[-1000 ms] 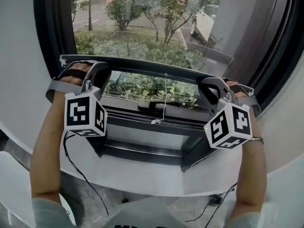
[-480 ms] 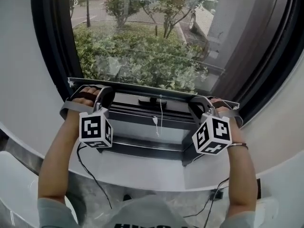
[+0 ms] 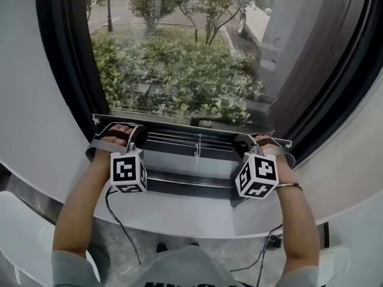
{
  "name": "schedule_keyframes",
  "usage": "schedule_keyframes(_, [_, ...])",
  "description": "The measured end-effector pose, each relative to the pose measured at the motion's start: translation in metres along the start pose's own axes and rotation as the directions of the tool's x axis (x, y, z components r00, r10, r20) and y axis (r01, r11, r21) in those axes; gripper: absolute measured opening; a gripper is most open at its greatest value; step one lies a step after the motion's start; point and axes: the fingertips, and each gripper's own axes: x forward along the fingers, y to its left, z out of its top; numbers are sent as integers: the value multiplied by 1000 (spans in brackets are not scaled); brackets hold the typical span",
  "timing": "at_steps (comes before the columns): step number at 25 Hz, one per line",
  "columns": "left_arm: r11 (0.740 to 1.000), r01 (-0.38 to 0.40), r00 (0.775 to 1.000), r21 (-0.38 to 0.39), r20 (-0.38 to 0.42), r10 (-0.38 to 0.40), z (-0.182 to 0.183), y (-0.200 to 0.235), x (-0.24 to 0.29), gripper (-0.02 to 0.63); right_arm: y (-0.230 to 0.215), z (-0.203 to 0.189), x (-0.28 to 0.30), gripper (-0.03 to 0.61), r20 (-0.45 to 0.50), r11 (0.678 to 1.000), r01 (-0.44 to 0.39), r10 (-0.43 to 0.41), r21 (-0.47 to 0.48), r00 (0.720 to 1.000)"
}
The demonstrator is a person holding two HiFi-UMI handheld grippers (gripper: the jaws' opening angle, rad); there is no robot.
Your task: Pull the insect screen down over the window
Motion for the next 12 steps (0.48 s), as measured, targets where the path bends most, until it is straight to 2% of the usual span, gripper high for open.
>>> schedule_keyframes(7, [997,71,997,4,-12,-71,-4,-39,19,25,33,-5,27,21,-18,998,-55,55,17,998])
schedule_keyframes(12, [999,44,999,-7,-12,-45,-4,-43,21,23,37,-6,30,20,0,999,-31,31,38,1000])
